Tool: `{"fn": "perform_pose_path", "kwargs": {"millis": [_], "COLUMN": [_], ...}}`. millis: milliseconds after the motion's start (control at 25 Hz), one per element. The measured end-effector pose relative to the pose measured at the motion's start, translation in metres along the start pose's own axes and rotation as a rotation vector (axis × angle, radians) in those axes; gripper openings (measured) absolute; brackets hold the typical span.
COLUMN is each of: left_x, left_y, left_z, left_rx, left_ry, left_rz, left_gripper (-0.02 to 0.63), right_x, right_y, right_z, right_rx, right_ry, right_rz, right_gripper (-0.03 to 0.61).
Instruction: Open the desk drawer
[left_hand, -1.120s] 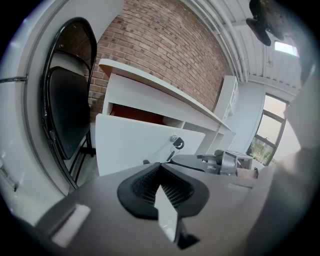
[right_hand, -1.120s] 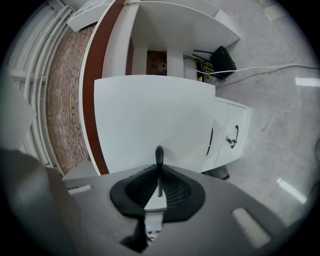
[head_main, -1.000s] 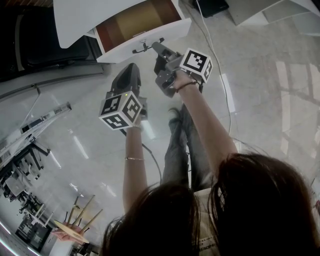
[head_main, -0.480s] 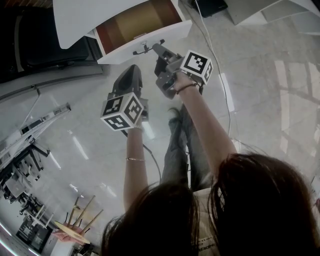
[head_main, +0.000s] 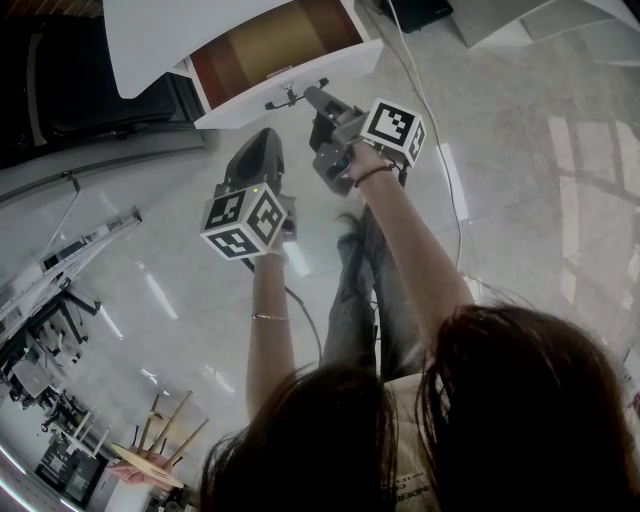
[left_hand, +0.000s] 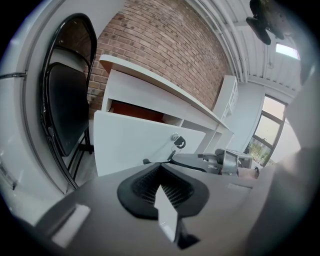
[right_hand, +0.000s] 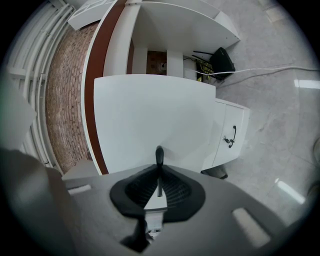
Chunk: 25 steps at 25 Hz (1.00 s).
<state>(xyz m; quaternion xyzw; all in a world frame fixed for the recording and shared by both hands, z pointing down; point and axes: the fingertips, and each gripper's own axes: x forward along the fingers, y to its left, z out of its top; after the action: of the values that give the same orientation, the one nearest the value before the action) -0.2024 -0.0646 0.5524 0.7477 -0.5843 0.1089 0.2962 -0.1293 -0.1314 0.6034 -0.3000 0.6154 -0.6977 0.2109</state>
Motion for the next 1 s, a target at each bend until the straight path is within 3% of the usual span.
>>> {"fn": "perform_pose_path", "kwargs": {"millis": [600, 800, 1000], "left_x": [-0.006, -0.004, -0.012], "left_y": [-0.009, -0.011, -0.016], "left_z": [-0.006, -0.003, 0.007], "left_rx": [0.007, 0.003, -0.007], "left_ry": [0.012, 0.012, -0.001], "left_rz": [-0.012, -0.013, -0.008], "left_gripper": [-0.002, -0.002, -0.002], "right_x": [-0.008, -0.011, -0.026], "right_y": [0.001, 0.001, 0.012], "right_z": [-0.010, -0.010, -0.011], "right_rx": [-0.043, -0.068, -0.186], "right_ry": [0.054, 0.063, 0.093], "right_rz": [-0.001, -0.042, -0.093], "right_gripper": [0.061, 0.069, 0.069]}}
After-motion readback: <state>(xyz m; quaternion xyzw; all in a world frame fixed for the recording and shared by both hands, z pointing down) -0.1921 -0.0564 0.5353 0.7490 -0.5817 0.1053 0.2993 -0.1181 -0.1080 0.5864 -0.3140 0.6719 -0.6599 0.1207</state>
